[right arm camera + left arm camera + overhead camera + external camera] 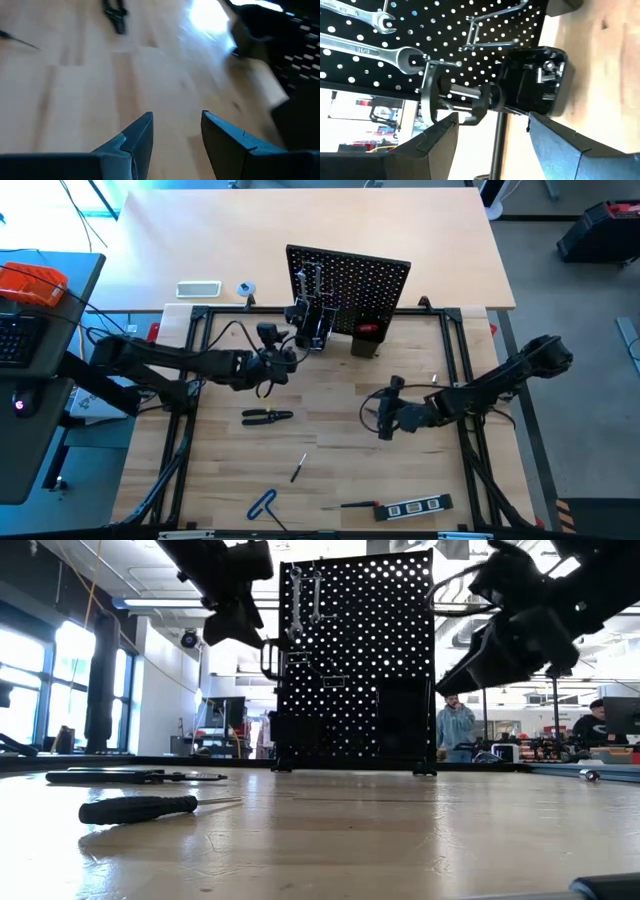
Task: Hang tools onto peg board
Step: Hang the clamp on the pegboard, then hang the wire stripper on the pegboard
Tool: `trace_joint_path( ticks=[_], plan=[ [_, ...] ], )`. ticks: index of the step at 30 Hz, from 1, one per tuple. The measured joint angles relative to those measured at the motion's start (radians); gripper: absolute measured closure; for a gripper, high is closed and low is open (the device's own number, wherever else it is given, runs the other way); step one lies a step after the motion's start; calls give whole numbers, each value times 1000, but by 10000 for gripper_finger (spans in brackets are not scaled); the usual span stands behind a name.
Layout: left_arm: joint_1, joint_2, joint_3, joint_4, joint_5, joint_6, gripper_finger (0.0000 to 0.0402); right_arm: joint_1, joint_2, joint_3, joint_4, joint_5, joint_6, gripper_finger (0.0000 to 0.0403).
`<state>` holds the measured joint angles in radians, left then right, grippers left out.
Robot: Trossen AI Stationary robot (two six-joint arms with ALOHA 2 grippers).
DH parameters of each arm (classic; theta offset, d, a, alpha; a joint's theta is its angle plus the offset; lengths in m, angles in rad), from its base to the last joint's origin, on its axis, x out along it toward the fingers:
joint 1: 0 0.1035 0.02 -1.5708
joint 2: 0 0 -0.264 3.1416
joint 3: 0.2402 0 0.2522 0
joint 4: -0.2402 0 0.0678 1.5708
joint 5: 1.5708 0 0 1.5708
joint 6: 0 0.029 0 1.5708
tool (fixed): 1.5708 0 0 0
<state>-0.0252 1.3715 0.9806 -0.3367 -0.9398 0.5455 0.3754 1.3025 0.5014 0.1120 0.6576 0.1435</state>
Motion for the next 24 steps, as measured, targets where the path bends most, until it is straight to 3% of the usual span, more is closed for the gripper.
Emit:
trace_joint_path(
  ticks=[5, 9, 15, 24],
  plan=[
    [-40, -6, 0, -76, 4, -78, 171, 2, 0, 0, -80, 132, 52, 242],
    [-64, -5, 0, -145, 37, -184, 171, -9, 0, 0, -82, 172, 56, 242],
    [-70, -5, -17, -215, 209, -371, 172, -69, 0, 0, 0, 148, -28, 242],
    [-120, -4, -208, -112, 365, -486, 178, -210, 0, 0, 118, -9, -143, 242]
  ],
)
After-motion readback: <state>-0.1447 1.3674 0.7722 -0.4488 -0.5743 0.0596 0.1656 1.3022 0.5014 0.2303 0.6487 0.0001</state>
